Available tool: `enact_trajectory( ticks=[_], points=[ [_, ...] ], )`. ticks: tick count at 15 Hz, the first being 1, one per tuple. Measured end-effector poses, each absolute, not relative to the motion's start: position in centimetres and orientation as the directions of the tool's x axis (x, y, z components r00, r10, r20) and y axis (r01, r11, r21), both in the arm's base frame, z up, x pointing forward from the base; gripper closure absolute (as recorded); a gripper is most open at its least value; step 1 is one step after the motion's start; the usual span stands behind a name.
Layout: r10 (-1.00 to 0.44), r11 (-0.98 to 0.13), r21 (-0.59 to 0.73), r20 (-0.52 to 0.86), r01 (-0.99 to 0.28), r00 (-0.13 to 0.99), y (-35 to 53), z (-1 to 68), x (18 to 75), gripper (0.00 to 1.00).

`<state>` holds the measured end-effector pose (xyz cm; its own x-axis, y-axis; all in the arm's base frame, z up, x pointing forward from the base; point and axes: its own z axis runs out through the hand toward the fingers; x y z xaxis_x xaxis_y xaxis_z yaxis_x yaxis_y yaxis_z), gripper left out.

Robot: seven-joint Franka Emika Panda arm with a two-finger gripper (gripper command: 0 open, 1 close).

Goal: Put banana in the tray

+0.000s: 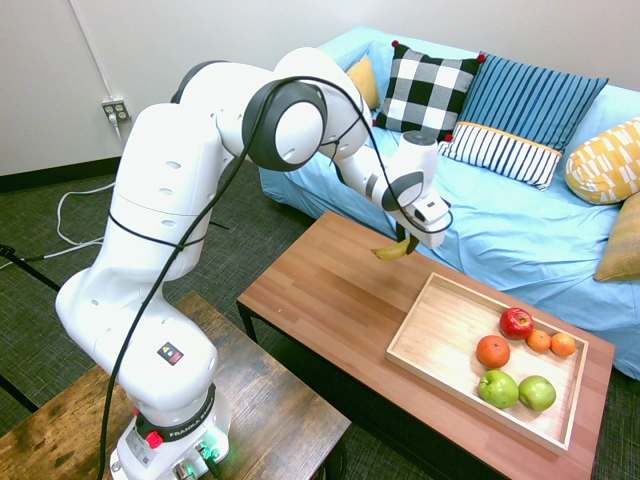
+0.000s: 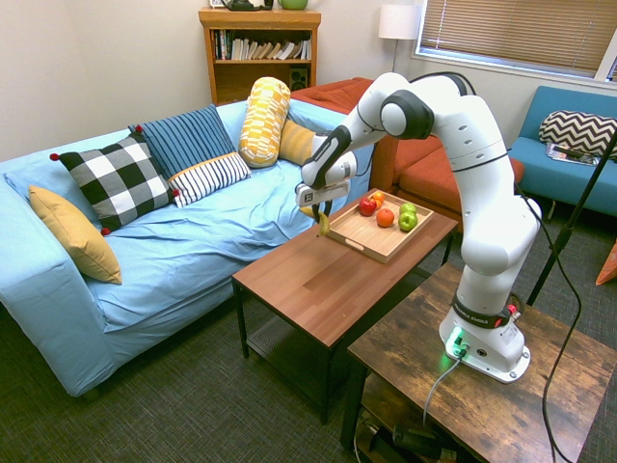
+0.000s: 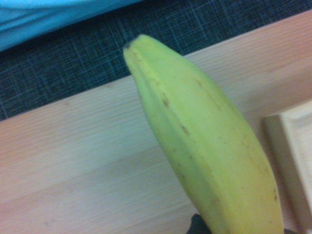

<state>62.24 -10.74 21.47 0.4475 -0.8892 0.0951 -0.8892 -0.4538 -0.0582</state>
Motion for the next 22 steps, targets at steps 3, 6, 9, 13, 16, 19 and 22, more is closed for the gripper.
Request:
enact_trajectory(
  ticks=[3, 6, 9, 13, 16, 19, 22],
  points=[
    [-0.905, -0.420, -0.051, 0.092, -0.906, 0.415, -16.8, 22.0, 59.8, 1.00],
    [-0.922, -0.384, -0.054, 0.083, -0.922, 0.379, -23.0, 21.4, 56.7, 1.00],
    [-0.931, -0.364, -0.045, 0.059, -0.930, 0.361, -27.0, 19.1, 54.1, 1.00],
    [-0.934, -0.357, -0.034, 0.032, -0.933, 0.356, -28.9, 14.4, 52.4, 1.00],
    [-0.933, -0.360, -0.031, 0.023, -0.932, 0.359, -29.8, 12.5, 52.5, 0.00],
    [-0.937, -0.348, -0.033, 0.025, -0.937, 0.347, -30.5, 11.5, 53.0, 0.00],
    [-0.934, -0.358, -0.030, 0.027, -0.933, 0.357, -30.7, 11.0, 53.3, 0.00]
  ],
)
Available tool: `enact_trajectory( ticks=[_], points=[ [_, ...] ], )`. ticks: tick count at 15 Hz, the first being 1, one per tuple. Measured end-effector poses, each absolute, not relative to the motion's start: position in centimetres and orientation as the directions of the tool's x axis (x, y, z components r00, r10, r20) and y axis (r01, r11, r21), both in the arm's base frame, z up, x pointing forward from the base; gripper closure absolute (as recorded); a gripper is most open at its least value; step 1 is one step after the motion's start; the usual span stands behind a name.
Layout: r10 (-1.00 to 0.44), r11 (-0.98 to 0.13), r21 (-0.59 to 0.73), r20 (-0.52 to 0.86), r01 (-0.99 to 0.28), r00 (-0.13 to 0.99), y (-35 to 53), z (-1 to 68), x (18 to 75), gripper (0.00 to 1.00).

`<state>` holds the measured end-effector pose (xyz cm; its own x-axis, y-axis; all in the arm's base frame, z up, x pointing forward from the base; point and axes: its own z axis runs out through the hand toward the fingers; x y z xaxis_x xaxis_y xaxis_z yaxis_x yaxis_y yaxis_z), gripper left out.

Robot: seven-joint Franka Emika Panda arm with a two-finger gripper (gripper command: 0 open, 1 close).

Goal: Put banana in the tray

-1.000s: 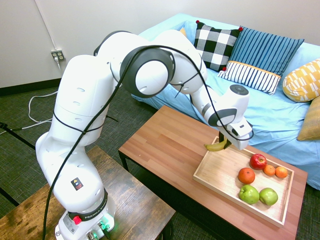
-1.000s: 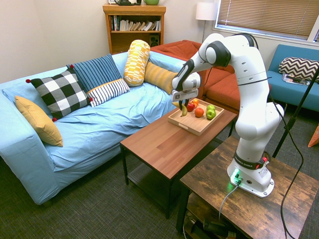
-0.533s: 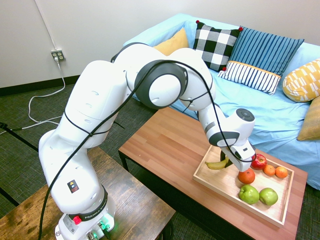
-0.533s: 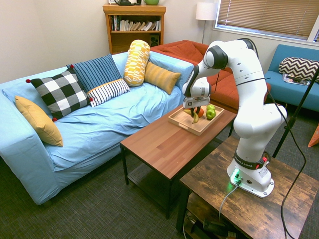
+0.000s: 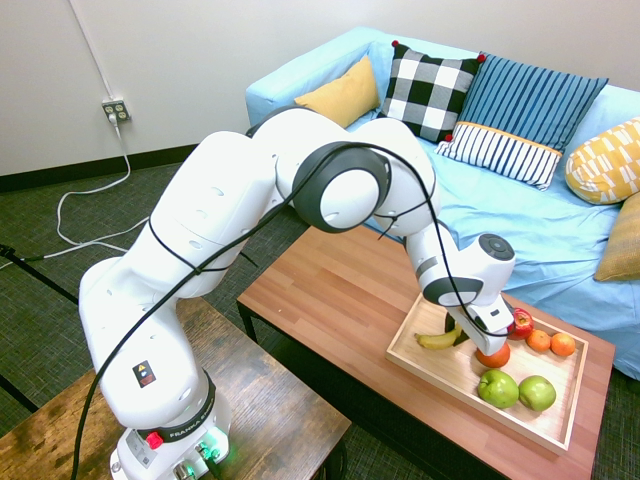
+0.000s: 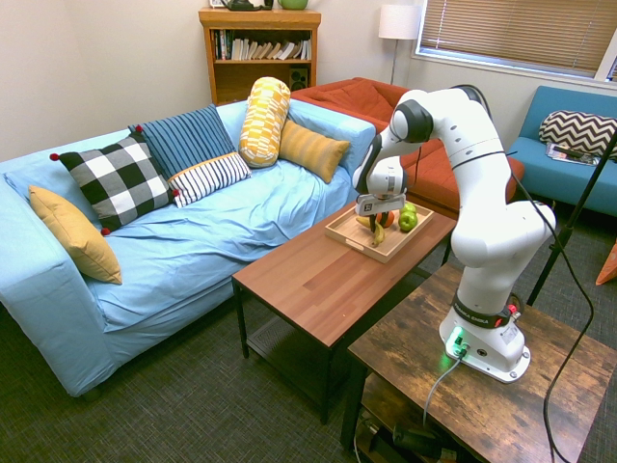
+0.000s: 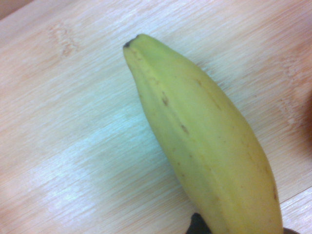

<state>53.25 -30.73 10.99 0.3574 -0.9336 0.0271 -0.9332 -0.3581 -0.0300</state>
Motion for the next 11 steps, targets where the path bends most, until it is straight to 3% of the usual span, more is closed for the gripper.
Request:
enact_trajectory(
  ticks=[6, 11],
  points=[
    [-0.924, -0.382, -0.031, 0.033, -0.924, 0.381, -31.0, 11.1, 53.4, 0.00],
    [-0.910, -0.413, -0.064, 0.058, -0.908, 0.410, -31.6, 16.2, 53.3, 0.00]
  ],
)
